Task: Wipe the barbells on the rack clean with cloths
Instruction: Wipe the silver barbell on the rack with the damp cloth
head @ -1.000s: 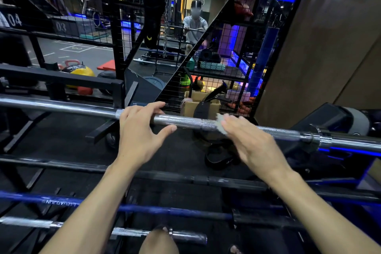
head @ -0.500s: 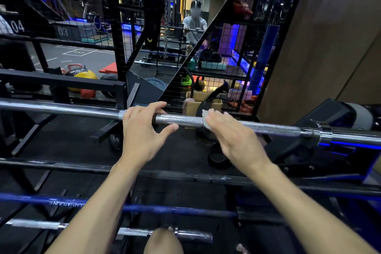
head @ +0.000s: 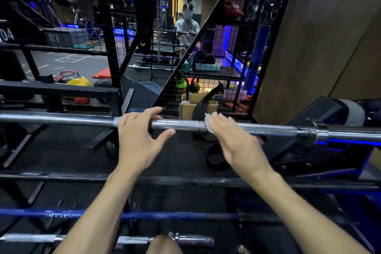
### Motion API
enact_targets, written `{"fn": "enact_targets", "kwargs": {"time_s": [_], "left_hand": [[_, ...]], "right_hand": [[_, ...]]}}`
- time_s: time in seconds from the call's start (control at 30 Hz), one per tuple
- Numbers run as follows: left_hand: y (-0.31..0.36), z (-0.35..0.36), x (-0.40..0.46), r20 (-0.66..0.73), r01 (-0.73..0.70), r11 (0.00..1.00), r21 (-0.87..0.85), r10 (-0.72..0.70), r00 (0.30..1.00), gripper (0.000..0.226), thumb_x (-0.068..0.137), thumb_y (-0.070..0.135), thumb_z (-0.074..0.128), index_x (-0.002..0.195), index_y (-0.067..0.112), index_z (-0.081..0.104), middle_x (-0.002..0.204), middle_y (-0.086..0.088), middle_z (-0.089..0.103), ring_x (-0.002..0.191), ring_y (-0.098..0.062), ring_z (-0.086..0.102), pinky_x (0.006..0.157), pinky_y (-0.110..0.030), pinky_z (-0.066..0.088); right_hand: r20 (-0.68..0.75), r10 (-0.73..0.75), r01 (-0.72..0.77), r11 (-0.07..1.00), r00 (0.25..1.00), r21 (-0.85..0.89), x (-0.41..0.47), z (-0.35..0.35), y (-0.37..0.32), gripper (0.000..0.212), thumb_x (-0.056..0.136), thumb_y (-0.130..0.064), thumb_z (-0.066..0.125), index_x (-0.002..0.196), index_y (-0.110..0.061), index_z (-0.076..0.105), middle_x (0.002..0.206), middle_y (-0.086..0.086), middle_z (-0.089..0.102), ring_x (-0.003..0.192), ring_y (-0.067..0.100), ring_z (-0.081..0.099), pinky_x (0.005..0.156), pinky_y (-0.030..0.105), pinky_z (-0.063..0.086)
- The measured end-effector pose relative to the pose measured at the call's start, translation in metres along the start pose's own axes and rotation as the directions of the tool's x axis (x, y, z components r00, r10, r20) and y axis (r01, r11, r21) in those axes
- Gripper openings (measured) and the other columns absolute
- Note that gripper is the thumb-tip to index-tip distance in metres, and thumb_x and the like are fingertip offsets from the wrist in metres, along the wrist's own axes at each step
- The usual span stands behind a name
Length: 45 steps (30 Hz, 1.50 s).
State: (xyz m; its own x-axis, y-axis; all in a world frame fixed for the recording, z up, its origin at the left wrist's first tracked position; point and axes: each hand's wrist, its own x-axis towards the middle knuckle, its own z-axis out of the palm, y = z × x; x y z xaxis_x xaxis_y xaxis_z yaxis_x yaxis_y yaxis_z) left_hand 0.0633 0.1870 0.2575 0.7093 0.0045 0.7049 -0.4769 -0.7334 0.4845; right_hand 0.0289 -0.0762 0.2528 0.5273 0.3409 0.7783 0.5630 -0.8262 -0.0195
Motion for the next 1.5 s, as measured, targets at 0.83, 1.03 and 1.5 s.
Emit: {"fn": "enact_targets", "kwargs": {"time_s": [0.83, 1.03, 1.5], "left_hand": [[0.001, 0.000, 0.000, -0.006, -0.016, 0.999, 0.043, 0.016, 1.000, 0.058, 0.078, 0.042, 0.082, 0.130, 0.027, 0.061, 0.106, 0.019, 0.067, 0.106, -0.014, 0.057, 0.104, -0.023, 0.022], [-0.004, -0.001, 0.000, -0.007, 0.005, 1.000, 0.020, -0.005, 1.000, 0.063, 0.076, 0.056, 0.078, 0.131, 0.029, 0.060, 0.107, 0.021, 0.066, 0.106, -0.011, 0.050, 0.105, -0.026, 0.025], [-0.005, -0.001, 0.002, -0.001, 0.024, 0.999, 0.044, -0.024, 1.000, 0.068, 0.074, 0.059, 0.080, 0.132, 0.031, 0.059, 0.106, 0.022, 0.065, 0.107, -0.012, 0.052, 0.108, -0.029, 0.026]], "right_hand": [[0.015, -0.003, 0.003, 0.998, 1.000, 0.057, 0.025, 0.052, -0.075, 0.058, 0.089, 0.009, 0.040, 0.145, -0.002, 0.052, 0.154, 0.013, 0.048, 0.146, 0.029, 0.041, 0.125, 0.042, 0.024], [0.097, -0.078, 0.087, 0.992, 0.992, -0.090, 0.008, 0.008, -0.014, 0.065, 0.086, 0.014, 0.049, 0.146, -0.008, 0.053, 0.154, 0.006, 0.049, 0.143, 0.025, 0.045, 0.119, 0.049, 0.035], [0.156, -0.089, 0.090, 0.996, 0.984, 0.002, 0.025, -0.013, -0.012, 0.061, 0.085, 0.018, 0.064, 0.142, -0.005, 0.057, 0.150, 0.004, 0.054, 0.136, 0.022, 0.053, 0.115, 0.041, 0.040]]}}
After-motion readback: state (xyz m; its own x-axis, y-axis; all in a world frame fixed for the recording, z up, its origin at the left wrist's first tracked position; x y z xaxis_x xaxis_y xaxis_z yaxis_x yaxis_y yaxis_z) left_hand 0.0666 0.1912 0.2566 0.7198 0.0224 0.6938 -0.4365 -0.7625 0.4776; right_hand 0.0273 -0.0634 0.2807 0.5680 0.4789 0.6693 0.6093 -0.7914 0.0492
